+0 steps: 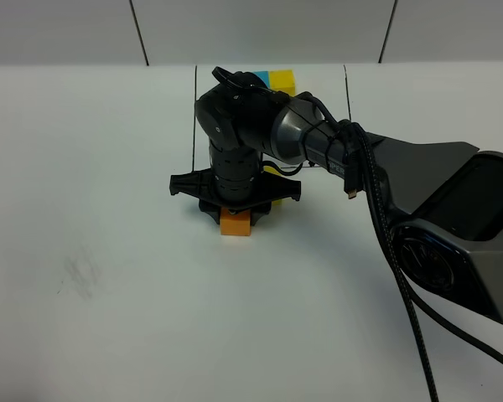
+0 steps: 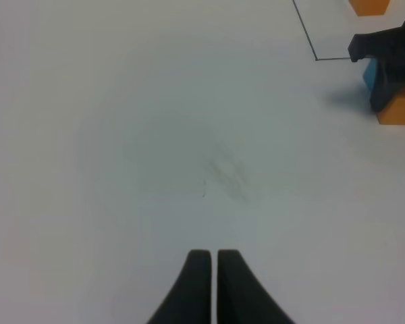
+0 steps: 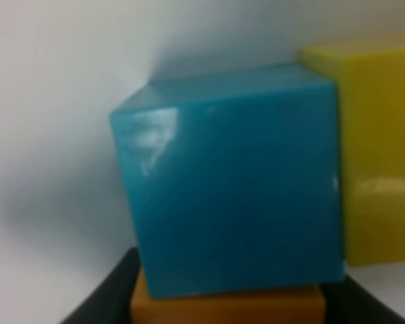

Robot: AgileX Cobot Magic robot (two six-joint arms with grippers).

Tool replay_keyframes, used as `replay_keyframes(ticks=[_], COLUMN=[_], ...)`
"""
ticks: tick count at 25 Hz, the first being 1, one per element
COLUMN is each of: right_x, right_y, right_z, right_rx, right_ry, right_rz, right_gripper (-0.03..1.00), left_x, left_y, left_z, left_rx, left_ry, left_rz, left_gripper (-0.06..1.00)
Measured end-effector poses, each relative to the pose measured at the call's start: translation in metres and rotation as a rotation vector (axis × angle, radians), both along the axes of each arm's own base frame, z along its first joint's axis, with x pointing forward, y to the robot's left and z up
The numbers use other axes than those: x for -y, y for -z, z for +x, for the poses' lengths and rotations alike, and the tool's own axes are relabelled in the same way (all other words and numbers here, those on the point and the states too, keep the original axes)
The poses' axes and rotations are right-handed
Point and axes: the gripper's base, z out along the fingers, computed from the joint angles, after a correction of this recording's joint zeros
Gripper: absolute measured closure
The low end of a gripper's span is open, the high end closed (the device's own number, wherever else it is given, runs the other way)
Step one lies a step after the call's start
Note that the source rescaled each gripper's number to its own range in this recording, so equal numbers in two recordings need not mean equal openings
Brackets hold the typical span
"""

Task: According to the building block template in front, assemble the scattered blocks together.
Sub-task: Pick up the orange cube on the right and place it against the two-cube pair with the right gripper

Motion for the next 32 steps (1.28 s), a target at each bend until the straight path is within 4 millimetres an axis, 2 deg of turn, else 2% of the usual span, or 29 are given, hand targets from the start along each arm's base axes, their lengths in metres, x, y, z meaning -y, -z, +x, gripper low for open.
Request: replay_keyframes(ticks=[14, 17, 20, 22, 25, 32], right_x=[-0.0057, -0.0065, -0.0060, -0.0061, -0.0063, -0.0068], right_y=[0.0050, 0.0081, 0.0080, 0.0078, 0.0078, 0.0078], right_z=[-0.0031, -0.0022, -0.0016, -0.0015, -0.0016, -0.0024], right_rx=[0.058, 0.063, 0.070, 0.070, 0.069, 0.061], right_ry=[-0.067, -0.085, -0.090, -0.090, -0.094, -0.104], right_rz=[-0.070, -0.070, -0.076, -0.075, -0.075, -0.070], right_gripper=[0.45, 0.37, 0.18, 0.11, 0.07, 0.06], left_x=[0.0000, 0.0000, 0.0000, 0.0000, 0.0000, 0.0000], left_y=[0.0000, 0.0000, 0.0000, 0.0000, 0.0000, 0.0000], left_z=[0.0000, 0.0000, 0.0000, 0.0000, 0.0000, 0.0000], left_rx=[0.000, 0.000, 0.000, 0.000, 0.000, 0.000], left_ry=[0.000, 0.000, 0.000, 0.000, 0.000, 0.000], left_rz=[0.000, 0.000, 0.000, 0.000, 0.000, 0.000], left_gripper=[0.94, 0.94, 0.94, 0.94, 0.94, 0.94])
